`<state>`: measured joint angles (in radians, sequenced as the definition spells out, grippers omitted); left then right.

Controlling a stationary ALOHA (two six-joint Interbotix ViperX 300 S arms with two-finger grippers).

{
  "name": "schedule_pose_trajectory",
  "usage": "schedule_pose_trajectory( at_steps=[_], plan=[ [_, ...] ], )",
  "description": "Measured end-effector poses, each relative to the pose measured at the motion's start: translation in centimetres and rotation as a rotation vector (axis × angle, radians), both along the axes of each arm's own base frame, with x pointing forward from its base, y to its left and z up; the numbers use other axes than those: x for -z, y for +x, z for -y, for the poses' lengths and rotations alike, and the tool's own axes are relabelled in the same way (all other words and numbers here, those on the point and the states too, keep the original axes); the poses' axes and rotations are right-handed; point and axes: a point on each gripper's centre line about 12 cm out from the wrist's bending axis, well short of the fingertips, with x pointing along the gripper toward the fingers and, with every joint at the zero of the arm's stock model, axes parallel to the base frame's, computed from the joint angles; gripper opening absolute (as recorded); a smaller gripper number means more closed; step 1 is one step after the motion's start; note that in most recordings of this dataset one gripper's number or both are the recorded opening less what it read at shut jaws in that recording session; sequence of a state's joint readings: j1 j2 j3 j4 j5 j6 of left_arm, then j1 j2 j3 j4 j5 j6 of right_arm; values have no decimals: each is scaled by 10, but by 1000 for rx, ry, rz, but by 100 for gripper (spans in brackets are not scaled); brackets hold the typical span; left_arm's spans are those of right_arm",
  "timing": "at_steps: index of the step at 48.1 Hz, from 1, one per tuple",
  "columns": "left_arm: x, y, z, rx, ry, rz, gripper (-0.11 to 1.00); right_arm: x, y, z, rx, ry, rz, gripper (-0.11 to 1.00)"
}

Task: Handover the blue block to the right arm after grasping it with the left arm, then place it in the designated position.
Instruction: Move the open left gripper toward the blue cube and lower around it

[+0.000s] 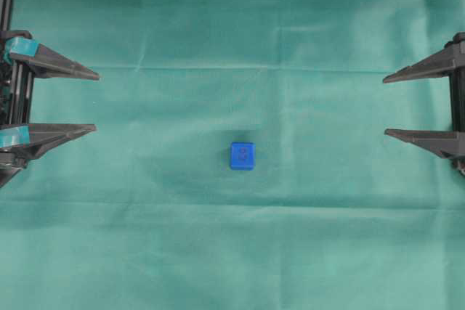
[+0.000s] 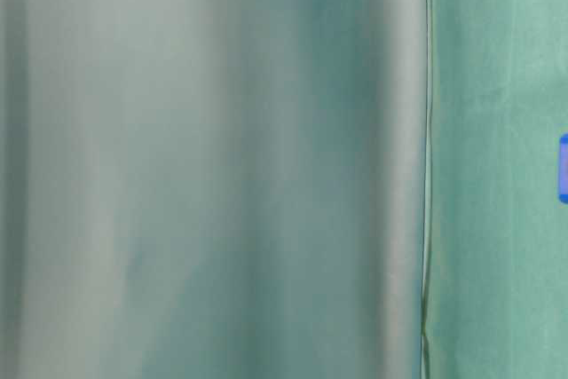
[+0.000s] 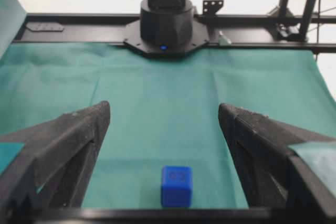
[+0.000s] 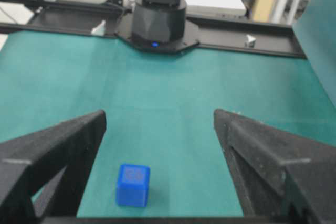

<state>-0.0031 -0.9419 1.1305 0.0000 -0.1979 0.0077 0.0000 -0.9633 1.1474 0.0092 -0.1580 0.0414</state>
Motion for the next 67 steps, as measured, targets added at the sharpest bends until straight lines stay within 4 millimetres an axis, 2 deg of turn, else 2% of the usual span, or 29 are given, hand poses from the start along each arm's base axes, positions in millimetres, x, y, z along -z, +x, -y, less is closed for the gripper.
schedule_pose_trajectory(
  at_steps=[9, 17, 43, 50, 67],
  plan=[
    [-5, 21, 0, 0, 2, -9, 100, 0, 0, 1, 3, -2, -2, 94],
    [-12, 47, 0, -1, 29, -34, 100, 0, 0, 1, 3, -2, -2, 93],
    [-22, 155, 0, 1, 35, -129, 100, 0, 0, 1, 4, -2, -2, 93],
    [-19, 167, 0, 1, 36, -170, 100, 0, 0, 1, 4, -3, -2, 93],
    [-18, 171, 7, 21, 34, -308, 100, 0, 0, 1, 4, -3, -2, 93]
  ],
)
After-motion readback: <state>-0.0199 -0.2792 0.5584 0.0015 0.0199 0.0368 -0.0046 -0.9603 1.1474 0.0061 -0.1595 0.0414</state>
